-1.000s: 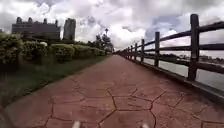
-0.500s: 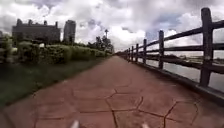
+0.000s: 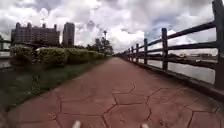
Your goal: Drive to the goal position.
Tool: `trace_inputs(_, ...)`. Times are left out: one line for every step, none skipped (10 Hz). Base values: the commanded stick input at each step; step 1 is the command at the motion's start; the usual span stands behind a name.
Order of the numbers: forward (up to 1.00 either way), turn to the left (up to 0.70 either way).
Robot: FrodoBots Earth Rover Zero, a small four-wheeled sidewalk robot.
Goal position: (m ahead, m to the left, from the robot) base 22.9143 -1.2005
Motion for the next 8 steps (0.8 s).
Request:
trace_inputs(0.70, 0.00)
trace_inputs(0.70, 0.00)
trace_inputs(0.70, 0.00)
trace_inputs(0.70, 0.00)
trace_inputs(0.70, 0.00)
trace_inputs(0.70, 0.00)
trace_inputs(0.70, -0.16)
trace_inputs(0.70, -0.33)
